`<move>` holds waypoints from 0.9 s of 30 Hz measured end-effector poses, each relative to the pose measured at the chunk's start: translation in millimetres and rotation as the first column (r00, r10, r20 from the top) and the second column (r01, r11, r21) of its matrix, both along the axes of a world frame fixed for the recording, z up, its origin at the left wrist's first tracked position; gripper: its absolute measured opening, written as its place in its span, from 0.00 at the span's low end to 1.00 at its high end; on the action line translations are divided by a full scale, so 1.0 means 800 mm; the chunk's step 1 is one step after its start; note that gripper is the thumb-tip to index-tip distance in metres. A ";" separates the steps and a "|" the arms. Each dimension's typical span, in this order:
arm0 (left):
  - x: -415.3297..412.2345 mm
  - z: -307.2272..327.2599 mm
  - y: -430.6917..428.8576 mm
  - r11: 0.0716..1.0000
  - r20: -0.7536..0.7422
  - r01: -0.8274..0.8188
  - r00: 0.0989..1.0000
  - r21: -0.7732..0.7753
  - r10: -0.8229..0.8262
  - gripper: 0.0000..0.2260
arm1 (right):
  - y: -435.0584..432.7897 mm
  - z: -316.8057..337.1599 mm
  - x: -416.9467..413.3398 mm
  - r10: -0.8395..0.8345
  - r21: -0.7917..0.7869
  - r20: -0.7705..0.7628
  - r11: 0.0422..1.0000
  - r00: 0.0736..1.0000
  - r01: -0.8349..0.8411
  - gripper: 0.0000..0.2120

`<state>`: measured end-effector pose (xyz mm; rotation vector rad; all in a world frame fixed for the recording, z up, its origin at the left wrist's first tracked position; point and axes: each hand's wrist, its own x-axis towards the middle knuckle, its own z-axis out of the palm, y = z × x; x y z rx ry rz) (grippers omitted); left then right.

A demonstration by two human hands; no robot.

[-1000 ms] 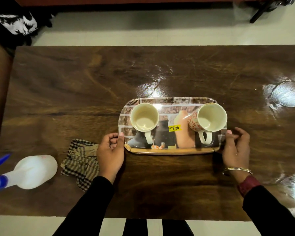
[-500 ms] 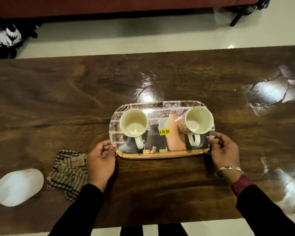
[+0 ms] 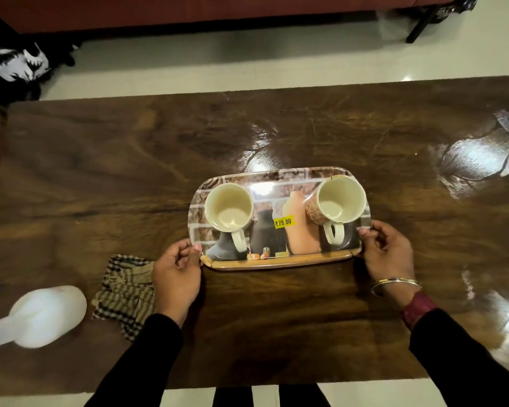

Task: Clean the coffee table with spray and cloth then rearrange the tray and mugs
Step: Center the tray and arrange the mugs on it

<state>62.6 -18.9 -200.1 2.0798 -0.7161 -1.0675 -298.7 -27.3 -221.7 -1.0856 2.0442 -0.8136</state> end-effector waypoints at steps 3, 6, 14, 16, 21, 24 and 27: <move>0.000 0.000 0.000 1.000 -0.006 -0.012 1.000 -0.012 0.012 0.06 | 0.003 -0.001 0.000 0.012 0.010 -0.002 1.000 1.000 -0.012 0.05; 0.002 -0.002 0.001 1.000 -0.014 -0.022 1.000 -0.008 0.022 0.06 | 0.003 -0.003 -0.003 0.023 0.017 -0.012 1.000 1.000 -0.023 0.04; 0.002 -0.001 0.001 1.000 -0.015 -0.027 1.000 -0.004 0.027 0.07 | 0.003 -0.004 0.001 0.027 0.012 -0.024 1.000 0.999 -0.026 0.05; 0.004 -0.003 0.003 1.000 -0.017 -0.027 1.000 0.004 0.027 0.08 | 0.003 -0.002 0.003 0.029 0.015 -0.045 0.999 0.999 -0.029 0.05; 0.003 -0.002 0.009 0.996 0.000 -0.078 0.997 -0.035 0.079 0.11 | 0.019 0.016 0.029 -0.151 -0.033 -0.073 0.988 0.986 0.149 0.13; 0.001 0.006 0.020 0.994 0.132 -0.075 0.988 -0.077 0.085 0.11 | 0.054 0.029 0.077 -0.252 -0.132 -0.164 0.964 0.954 0.232 0.14; -0.005 0.020 0.037 0.992 0.191 -0.051 0.979 -0.112 0.071 0.10 | 0.095 0.032 0.133 -0.115 -0.152 -0.161 0.984 0.980 0.090 0.10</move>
